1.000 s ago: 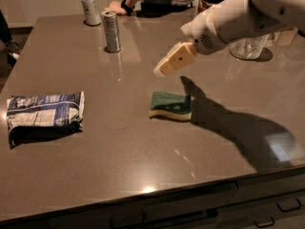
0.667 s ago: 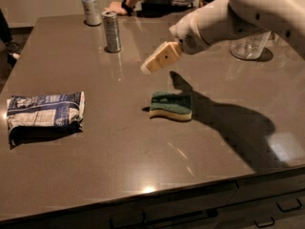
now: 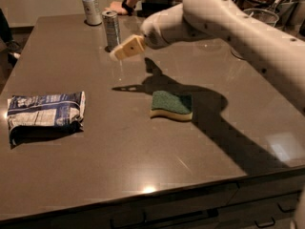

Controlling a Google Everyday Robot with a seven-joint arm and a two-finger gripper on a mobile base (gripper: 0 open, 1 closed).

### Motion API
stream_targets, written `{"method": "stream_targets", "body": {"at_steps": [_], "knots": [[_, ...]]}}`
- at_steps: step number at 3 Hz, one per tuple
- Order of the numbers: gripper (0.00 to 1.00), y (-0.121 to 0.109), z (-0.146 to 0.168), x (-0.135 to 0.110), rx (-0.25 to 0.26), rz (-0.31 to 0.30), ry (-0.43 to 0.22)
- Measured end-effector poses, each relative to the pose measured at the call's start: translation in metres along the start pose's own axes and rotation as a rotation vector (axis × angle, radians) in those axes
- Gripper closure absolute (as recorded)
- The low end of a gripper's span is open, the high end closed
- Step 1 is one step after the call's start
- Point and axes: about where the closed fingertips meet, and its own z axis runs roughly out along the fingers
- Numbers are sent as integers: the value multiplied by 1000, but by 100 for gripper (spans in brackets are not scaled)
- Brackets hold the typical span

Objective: Move redbull can near sponge

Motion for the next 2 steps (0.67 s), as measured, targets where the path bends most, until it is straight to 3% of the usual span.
{"method": "stream_targets", "body": {"at_steps": [2], "knots": [[0, -21, 81, -38, 28, 90, -120]]}}
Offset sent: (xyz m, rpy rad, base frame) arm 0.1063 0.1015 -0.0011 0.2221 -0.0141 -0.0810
